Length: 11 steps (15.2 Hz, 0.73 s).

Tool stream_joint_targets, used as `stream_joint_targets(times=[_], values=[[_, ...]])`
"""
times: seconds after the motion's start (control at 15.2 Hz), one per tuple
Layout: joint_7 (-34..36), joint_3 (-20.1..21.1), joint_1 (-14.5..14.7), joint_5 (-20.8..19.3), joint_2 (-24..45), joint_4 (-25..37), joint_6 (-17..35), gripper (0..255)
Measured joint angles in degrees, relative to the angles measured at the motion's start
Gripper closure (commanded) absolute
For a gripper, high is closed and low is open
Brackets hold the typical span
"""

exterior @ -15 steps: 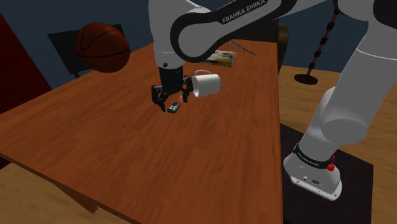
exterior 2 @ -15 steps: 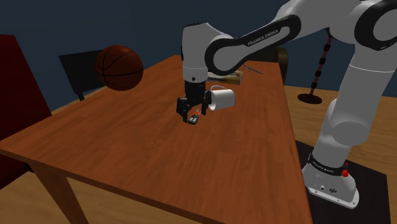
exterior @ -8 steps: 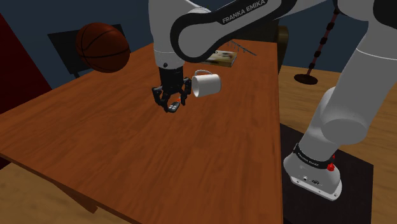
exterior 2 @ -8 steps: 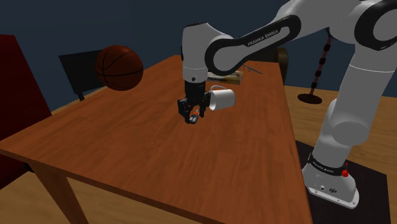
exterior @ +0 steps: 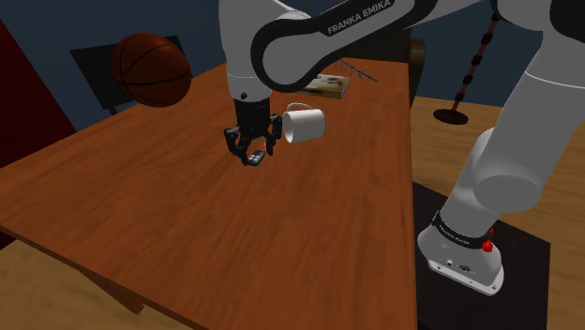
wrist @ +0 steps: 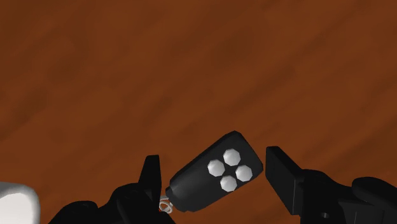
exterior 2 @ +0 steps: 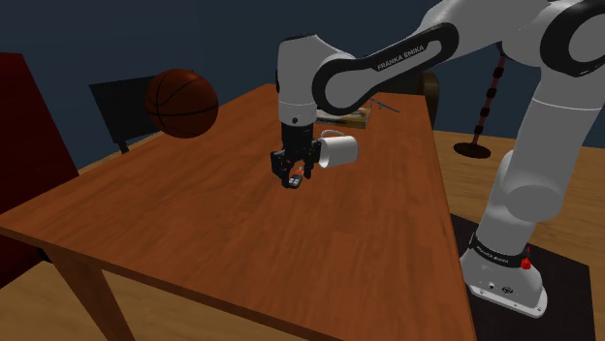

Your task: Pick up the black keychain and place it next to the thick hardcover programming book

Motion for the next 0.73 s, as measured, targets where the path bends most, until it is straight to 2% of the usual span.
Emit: stream_joint_targets(times=[0.73], values=[[-0.5,-0.1,-0.1,0.6,-1.3,6.3,-7.5,255]])
